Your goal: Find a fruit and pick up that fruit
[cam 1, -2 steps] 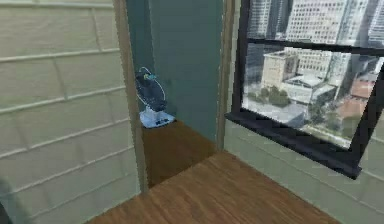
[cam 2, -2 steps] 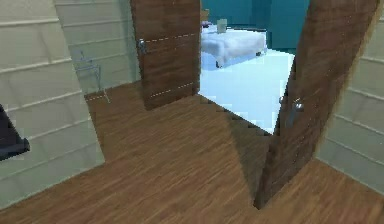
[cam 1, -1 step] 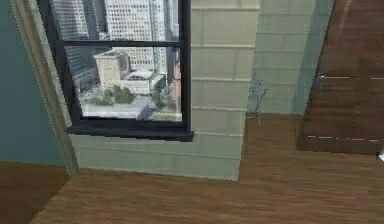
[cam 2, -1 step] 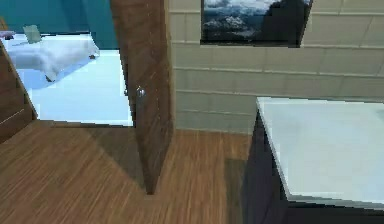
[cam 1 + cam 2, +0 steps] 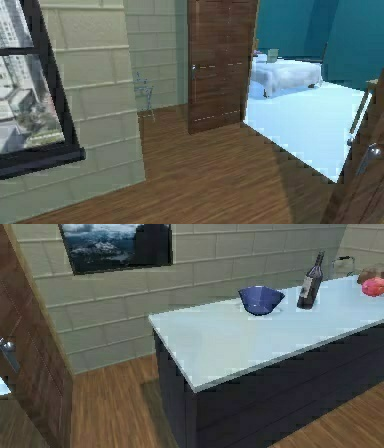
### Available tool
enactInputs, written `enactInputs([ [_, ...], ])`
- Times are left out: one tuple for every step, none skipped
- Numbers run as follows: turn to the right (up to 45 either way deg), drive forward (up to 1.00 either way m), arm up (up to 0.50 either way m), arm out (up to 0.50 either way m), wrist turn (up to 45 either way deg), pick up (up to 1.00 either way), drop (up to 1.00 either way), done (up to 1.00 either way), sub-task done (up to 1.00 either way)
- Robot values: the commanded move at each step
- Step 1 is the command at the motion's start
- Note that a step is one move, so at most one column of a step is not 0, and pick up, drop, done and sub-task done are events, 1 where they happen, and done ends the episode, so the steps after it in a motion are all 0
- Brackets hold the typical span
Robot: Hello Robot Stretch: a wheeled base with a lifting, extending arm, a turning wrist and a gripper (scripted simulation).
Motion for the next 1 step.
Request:
enactInputs([
  [0.0,0.15,0.0,0.0,0.0,0.0,0.0,0.0,0.0],
])
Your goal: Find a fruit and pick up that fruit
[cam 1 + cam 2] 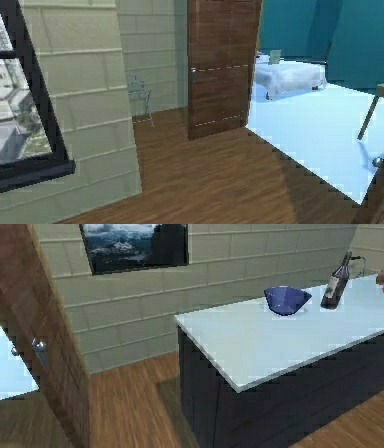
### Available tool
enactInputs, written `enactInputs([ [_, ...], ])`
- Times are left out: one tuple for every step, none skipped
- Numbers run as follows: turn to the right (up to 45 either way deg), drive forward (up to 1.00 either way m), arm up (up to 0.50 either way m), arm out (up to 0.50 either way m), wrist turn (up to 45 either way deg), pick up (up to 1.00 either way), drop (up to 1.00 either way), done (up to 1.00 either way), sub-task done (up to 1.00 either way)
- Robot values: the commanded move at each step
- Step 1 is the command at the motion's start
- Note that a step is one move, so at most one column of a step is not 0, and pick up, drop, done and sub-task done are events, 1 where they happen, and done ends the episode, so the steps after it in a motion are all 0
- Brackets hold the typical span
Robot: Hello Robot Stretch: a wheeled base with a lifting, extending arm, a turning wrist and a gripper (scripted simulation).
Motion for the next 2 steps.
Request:
enactInputs([
  [45.0,0.0,0.0,0.0,0.0,0.0,0.0,0.0,0.0],
  [21.0,0.0,0.0,0.0,0.0,0.0,0.0,0.0,0.0],
])
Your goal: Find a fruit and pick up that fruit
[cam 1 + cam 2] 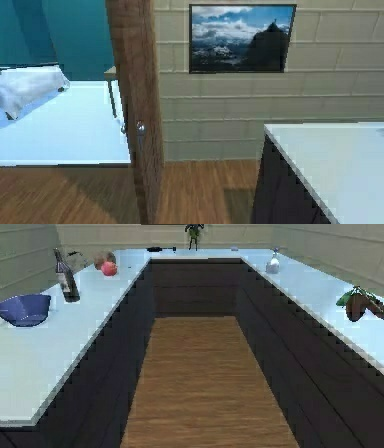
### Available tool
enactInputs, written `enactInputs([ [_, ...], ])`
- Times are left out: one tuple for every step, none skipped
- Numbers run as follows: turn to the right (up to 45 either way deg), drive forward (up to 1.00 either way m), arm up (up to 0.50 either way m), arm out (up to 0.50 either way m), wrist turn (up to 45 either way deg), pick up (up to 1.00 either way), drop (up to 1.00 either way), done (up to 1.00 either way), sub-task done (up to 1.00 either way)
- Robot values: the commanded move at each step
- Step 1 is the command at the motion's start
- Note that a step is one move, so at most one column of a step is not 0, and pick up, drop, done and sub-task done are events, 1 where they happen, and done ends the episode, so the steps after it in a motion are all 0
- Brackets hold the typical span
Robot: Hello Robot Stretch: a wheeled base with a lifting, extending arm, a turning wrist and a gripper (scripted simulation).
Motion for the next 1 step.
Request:
enactInputs([
  [0.0,1.0,0.0,0.0,0.0,0.0,0.0,0.0,0.0],
])
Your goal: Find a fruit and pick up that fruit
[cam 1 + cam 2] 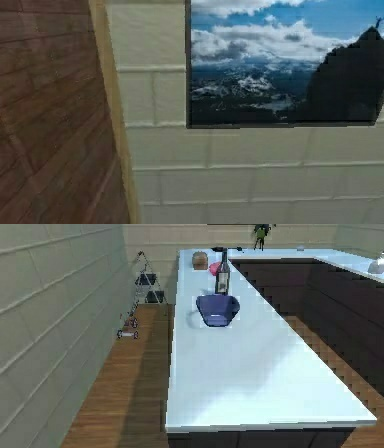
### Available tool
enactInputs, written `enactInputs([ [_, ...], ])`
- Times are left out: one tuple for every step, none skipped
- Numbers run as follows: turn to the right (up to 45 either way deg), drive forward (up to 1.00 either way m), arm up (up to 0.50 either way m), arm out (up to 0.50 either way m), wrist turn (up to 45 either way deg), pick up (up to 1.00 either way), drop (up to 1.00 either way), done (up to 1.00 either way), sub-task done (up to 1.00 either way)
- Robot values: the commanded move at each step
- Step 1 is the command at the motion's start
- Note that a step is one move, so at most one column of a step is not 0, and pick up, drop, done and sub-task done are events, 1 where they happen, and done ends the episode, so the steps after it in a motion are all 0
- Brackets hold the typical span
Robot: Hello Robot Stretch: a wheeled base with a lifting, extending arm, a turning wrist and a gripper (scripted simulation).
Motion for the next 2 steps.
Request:
enactInputs([
  [18.0,0.0,0.0,0.0,0.0,0.0,0.0,0.0,0.0],
  [0.0,0.1,0.0,0.0,0.0,0.0,0.0,0.0,0.0],
])
